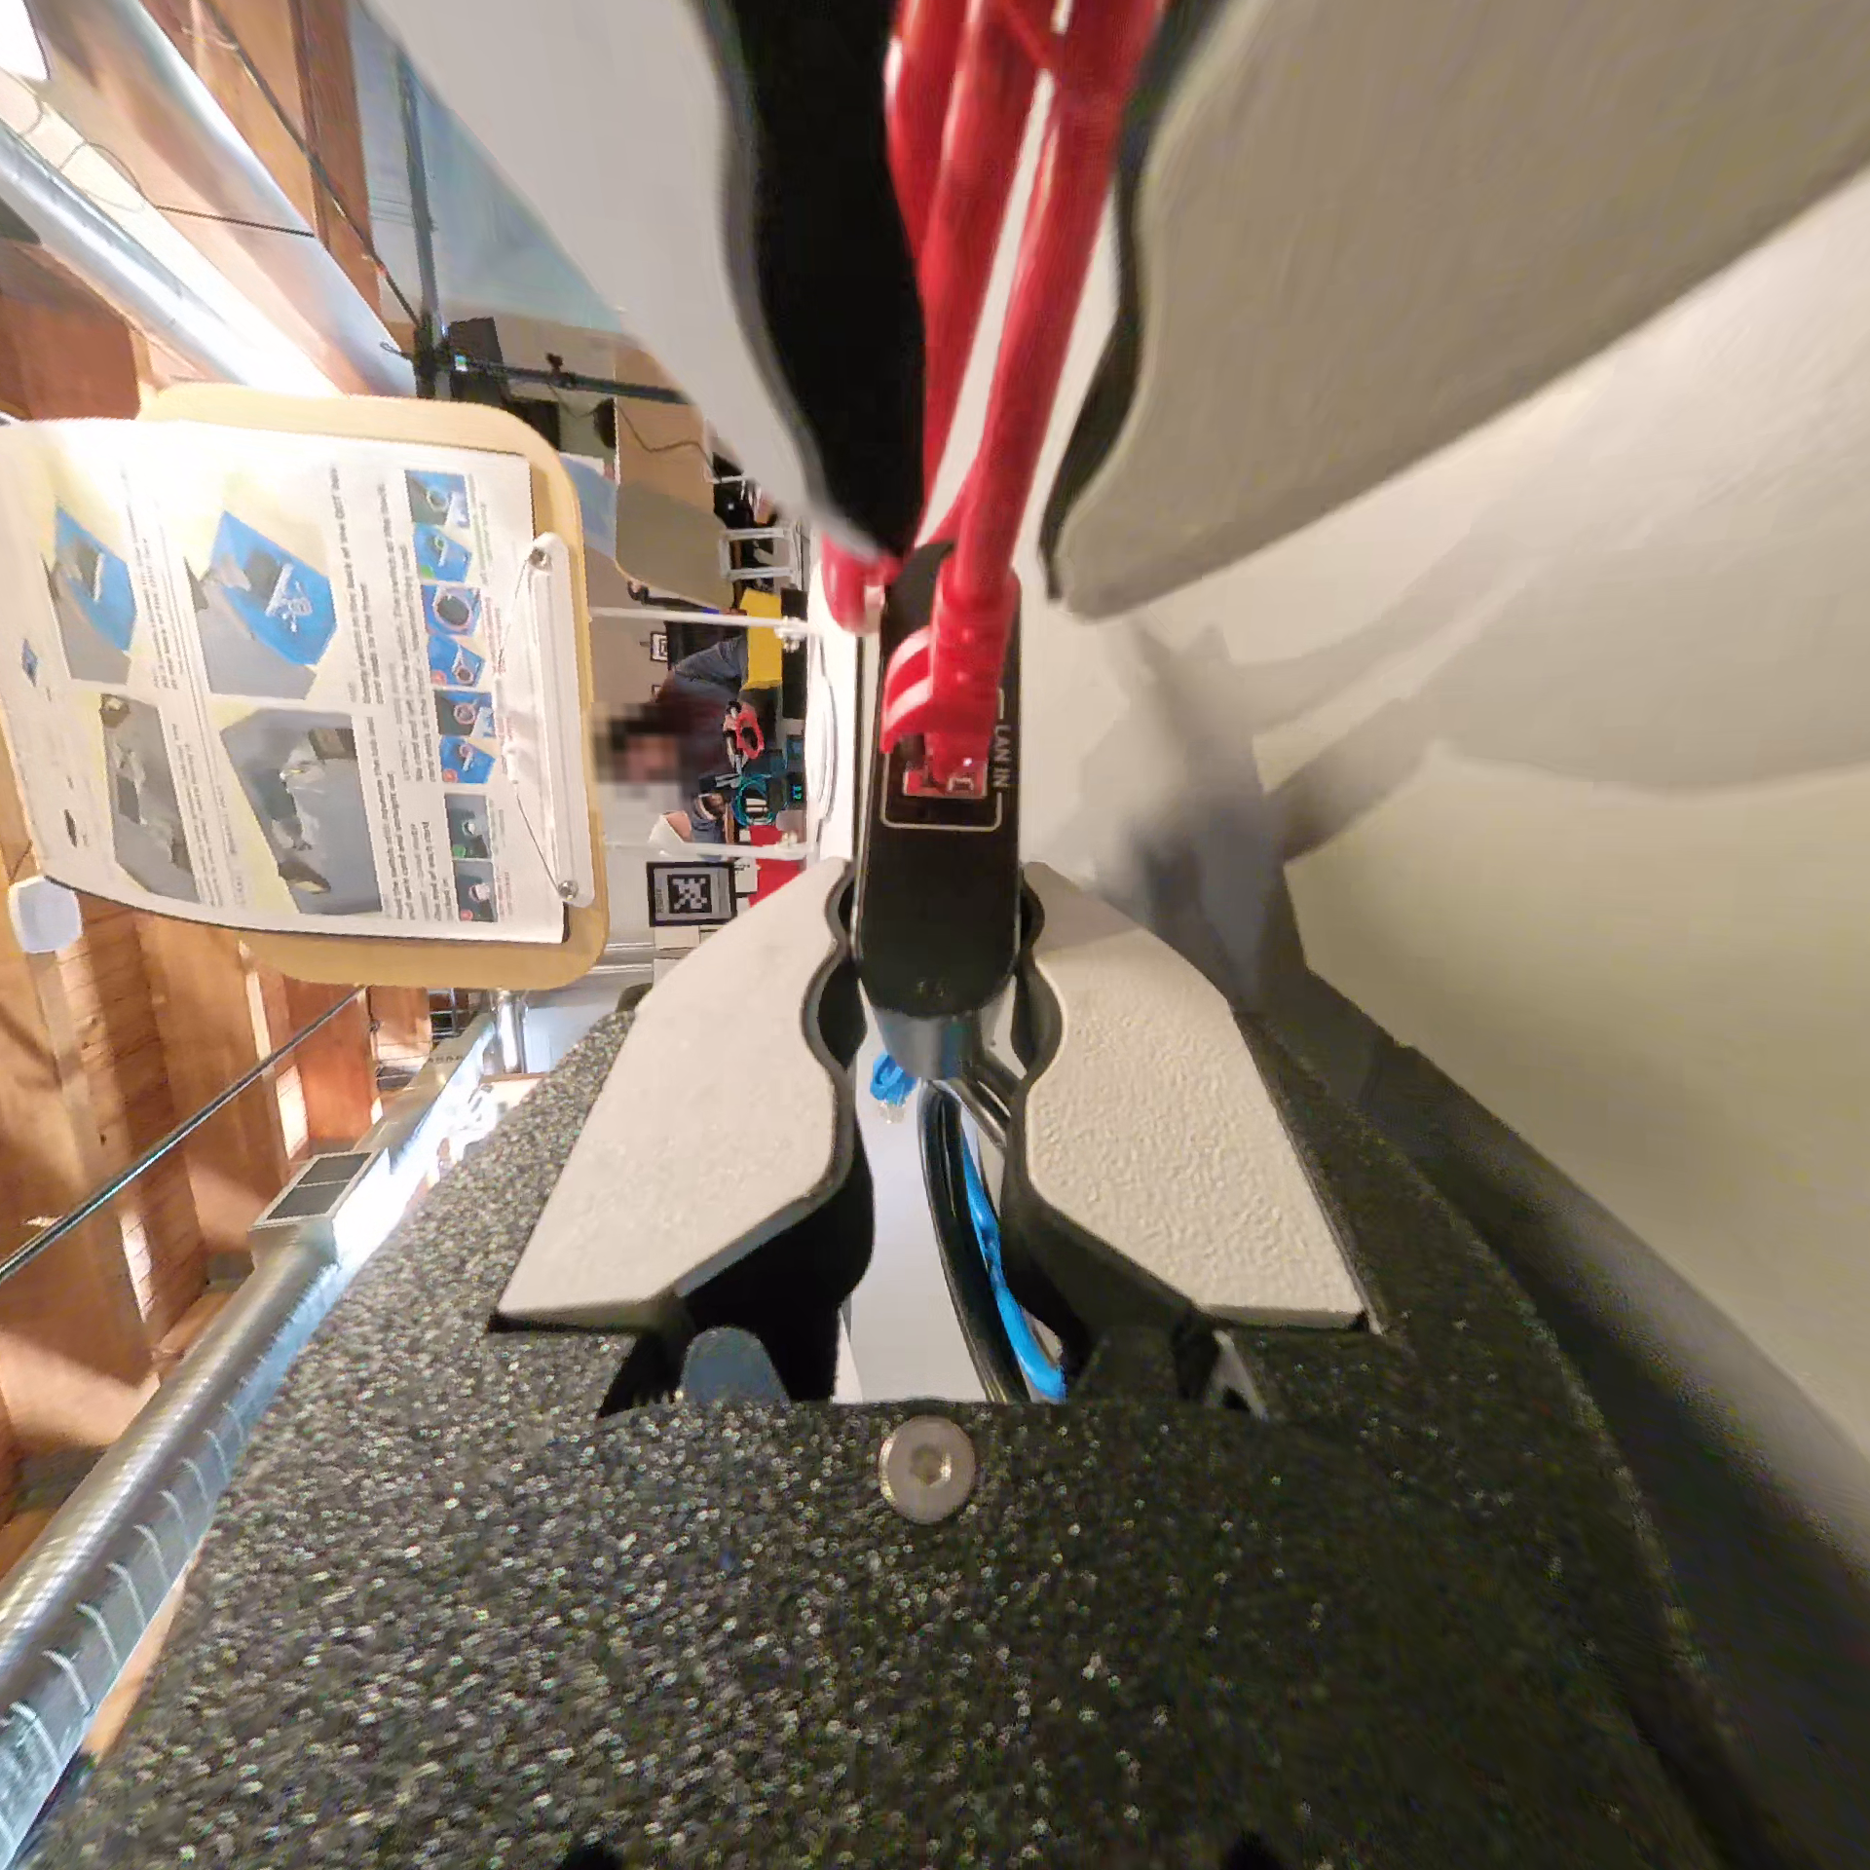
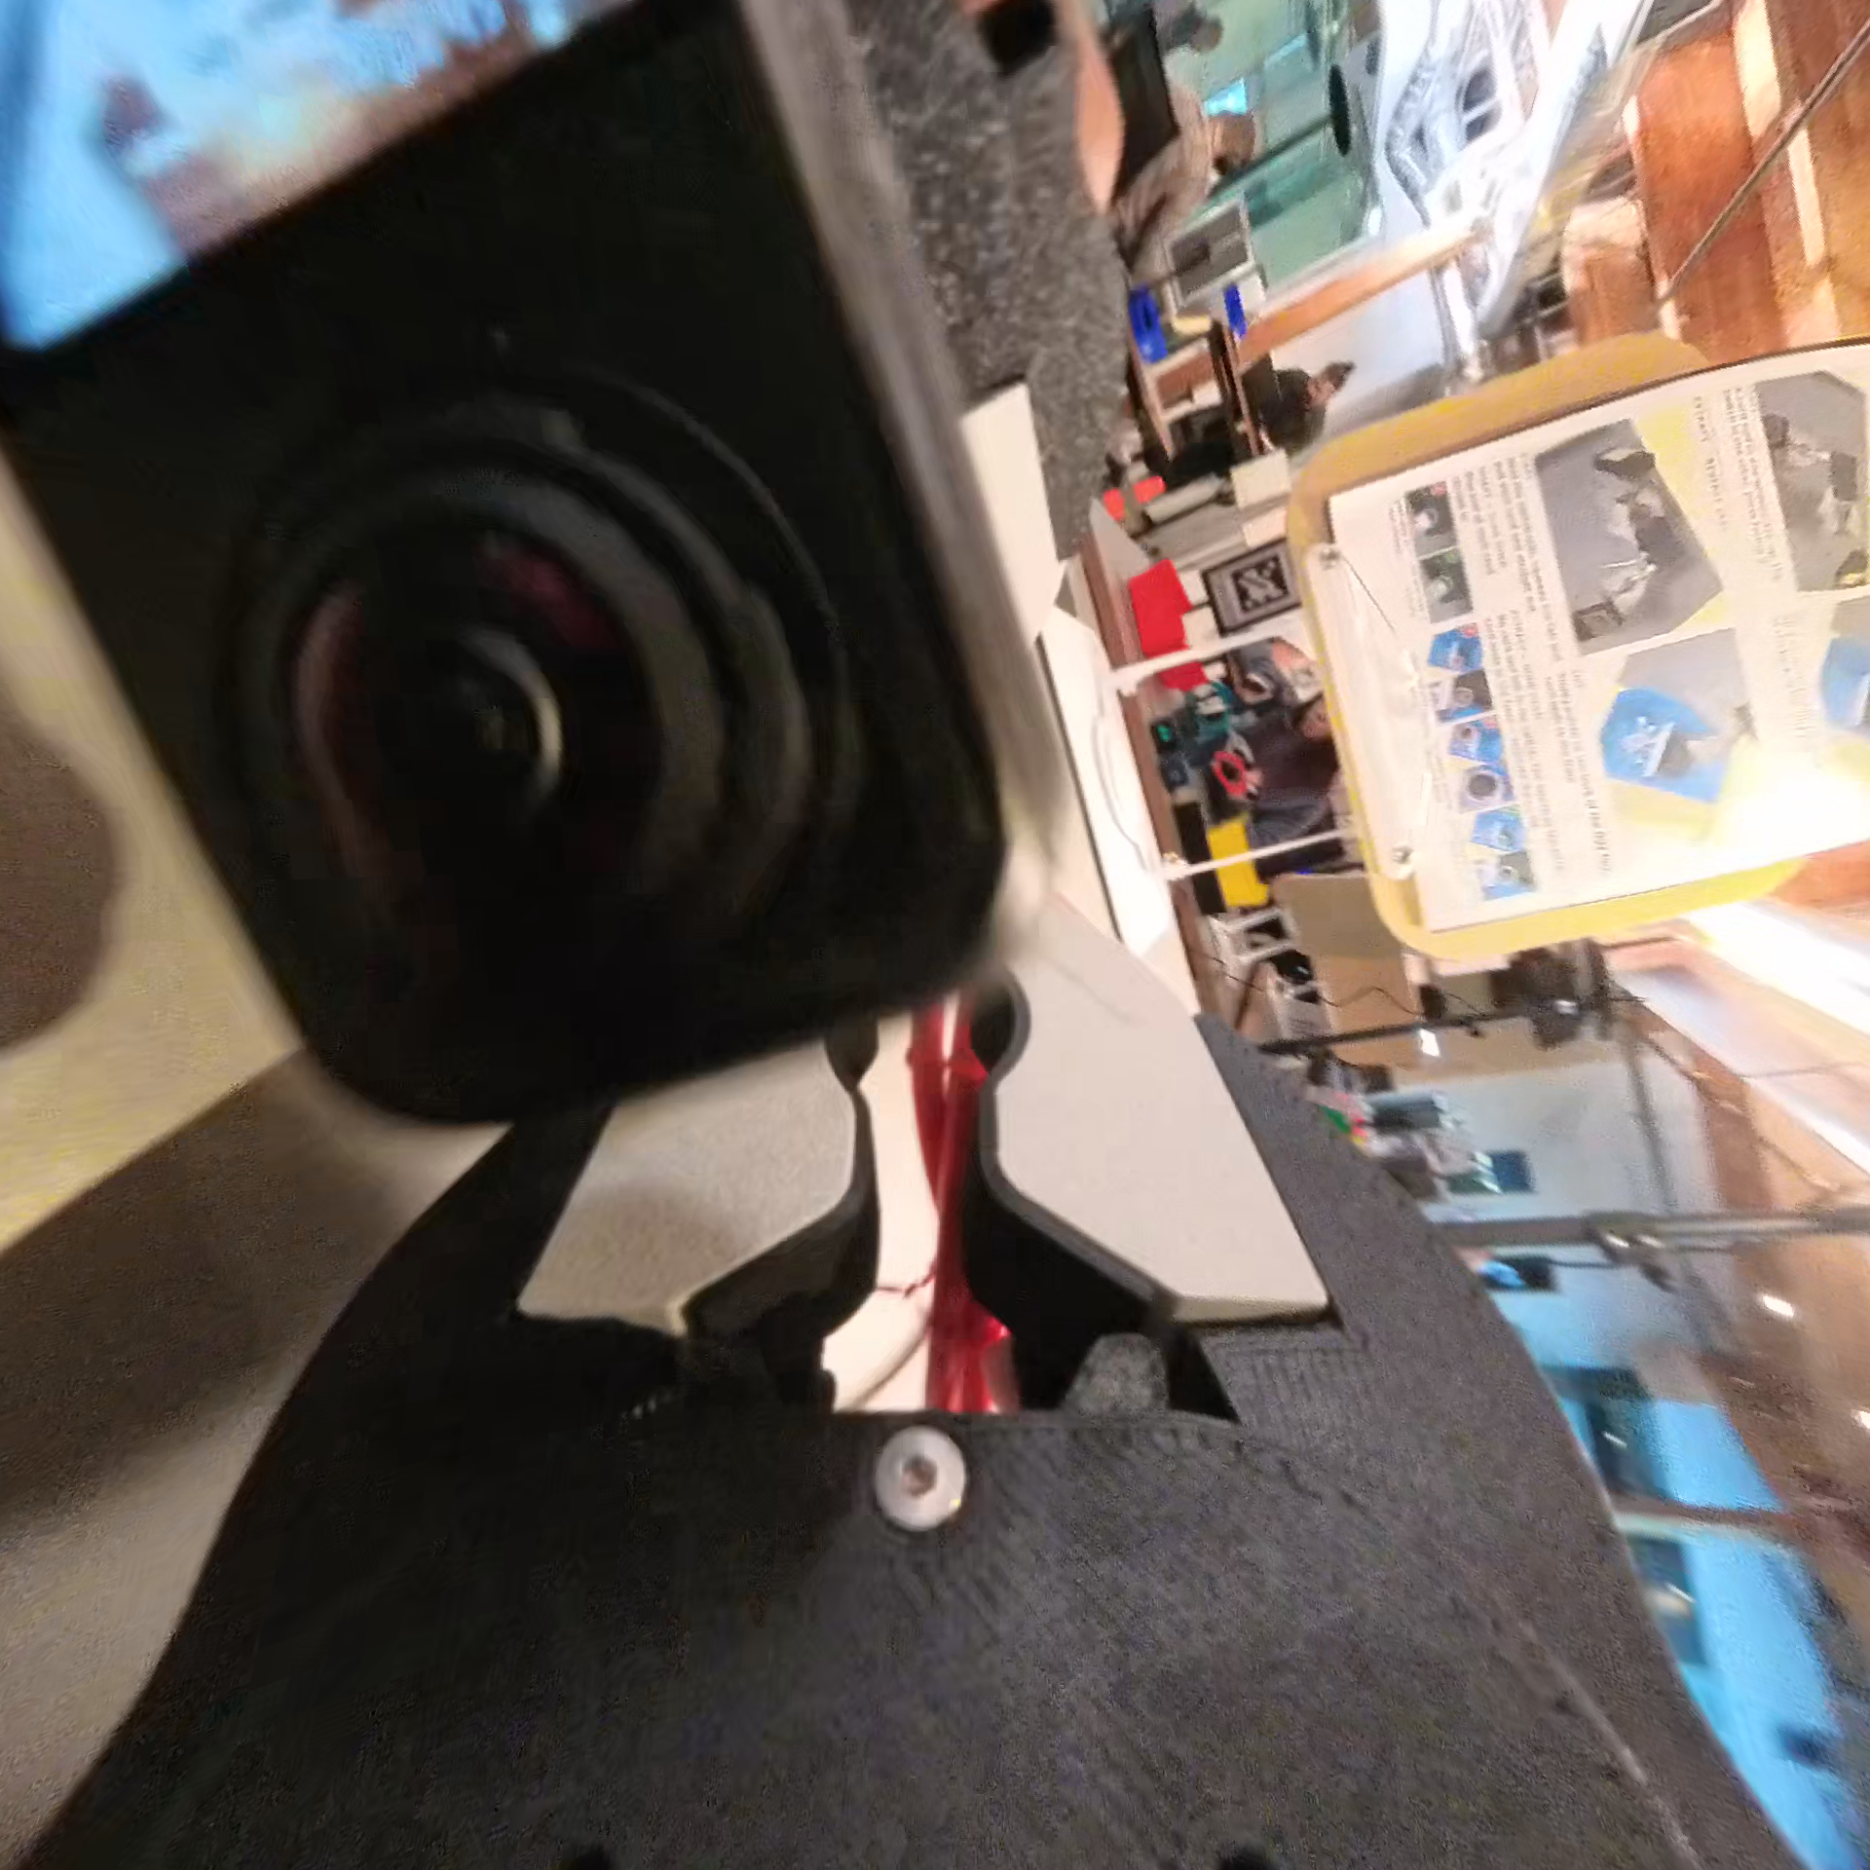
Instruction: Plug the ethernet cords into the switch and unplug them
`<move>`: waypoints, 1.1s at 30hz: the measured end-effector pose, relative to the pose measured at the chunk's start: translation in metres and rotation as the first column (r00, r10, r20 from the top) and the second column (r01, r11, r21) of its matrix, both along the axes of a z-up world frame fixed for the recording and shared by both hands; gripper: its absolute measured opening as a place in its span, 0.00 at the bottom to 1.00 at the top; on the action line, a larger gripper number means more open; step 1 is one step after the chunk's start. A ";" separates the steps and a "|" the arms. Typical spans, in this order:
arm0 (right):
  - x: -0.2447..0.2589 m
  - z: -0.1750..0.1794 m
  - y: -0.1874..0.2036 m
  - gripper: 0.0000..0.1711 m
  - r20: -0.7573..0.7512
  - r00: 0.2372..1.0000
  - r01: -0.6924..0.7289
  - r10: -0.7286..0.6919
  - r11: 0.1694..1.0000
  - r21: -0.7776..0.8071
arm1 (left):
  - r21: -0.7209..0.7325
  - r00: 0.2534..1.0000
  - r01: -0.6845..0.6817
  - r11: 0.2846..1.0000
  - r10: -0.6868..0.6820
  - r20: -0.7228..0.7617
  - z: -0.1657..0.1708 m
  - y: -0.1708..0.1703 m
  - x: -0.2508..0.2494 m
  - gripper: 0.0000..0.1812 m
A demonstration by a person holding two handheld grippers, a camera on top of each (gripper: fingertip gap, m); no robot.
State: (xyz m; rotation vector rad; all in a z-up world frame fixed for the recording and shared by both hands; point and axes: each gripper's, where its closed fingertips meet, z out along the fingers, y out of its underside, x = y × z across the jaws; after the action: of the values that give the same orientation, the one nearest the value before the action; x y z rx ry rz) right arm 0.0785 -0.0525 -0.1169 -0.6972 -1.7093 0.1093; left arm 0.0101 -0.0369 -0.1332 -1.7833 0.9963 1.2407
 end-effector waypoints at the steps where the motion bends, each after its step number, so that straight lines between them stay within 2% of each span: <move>1: 0.002 0.001 -0.003 0.09 -0.006 1.000 -0.024 0.024 0.999 -0.041 | 0.003 1.000 -0.008 1.000 0.008 -0.007 0.000 0.000 -0.006 0.15; 4: 0.005 0.005 -0.006 0.08 -0.019 0.999 -0.033 0.030 0.975 -0.220 | 0.032 0.999 -0.009 0.999 0.011 -0.053 0.003 0.000 -0.016 0.15; 6: 0.006 0.010 -0.006 0.13 -0.031 0.999 -0.034 0.024 0.920 -0.390 | 0.049 0.996 0.005 0.999 -0.001 -0.093 0.005 0.000 -0.018 0.15; 9: 0.006 0.027 -0.011 0.14 -0.067 0.996 -0.082 0.051 0.757 -0.648 | 0.072 0.989 0.025 0.997 -0.014 -0.148 0.009 -0.001 -0.019 0.15; 12: 0.002 0.041 -0.020 0.19 -0.070 0.992 -0.117 0.101 0.601 -0.790 | 0.089 0.981 0.039 0.995 -0.021 -0.194 0.012 -0.005 -0.018 0.15; 16: -0.007 0.043 -0.036 0.20 -0.020 0.980 -0.120 0.198 0.506 -0.854 | 0.093 0.966 0.063 0.994 -0.038 -0.255 0.013 -0.010 -0.014 0.15; 18: -0.013 0.034 -0.039 0.20 0.047 0.975 -0.073 0.217 0.513 -0.855 | 0.093 0.963 0.078 0.993 -0.051 -0.266 0.013 -0.013 -0.012 0.15; 22: -0.018 0.001 -0.030 0.19 0.235 0.955 0.100 0.184 0.546 -0.832 | 0.103 0.957 0.116 0.988 -0.083 -0.279 0.016 -0.019 -0.004 0.14; 25: -0.015 -0.012 -0.014 0.19 0.290 0.951 0.201 0.110 0.492 -0.847 | 0.104 0.954 0.117 0.988 -0.083 -0.290 0.016 -0.022 -0.006 0.15; 29: -0.012 -0.016 -0.014 0.21 0.279 0.946 0.221 0.167 0.301 -0.928 | 0.106 0.945 0.134 0.985 -0.095 -0.312 0.017 -0.025 -0.004 0.15; 33: -0.009 0.003 -0.021 0.21 0.213 0.947 0.183 0.240 0.142 -0.973 | 0.159 0.936 0.161 0.974 -0.100 -0.338 0.029 -0.026 -0.001 0.15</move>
State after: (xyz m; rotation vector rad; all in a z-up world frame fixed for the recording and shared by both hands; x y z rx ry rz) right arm 0.0690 -0.0737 -0.1140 -1.7741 -1.7954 1.4003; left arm 0.0088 -0.0632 -0.1045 -1.3715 1.1238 1.5231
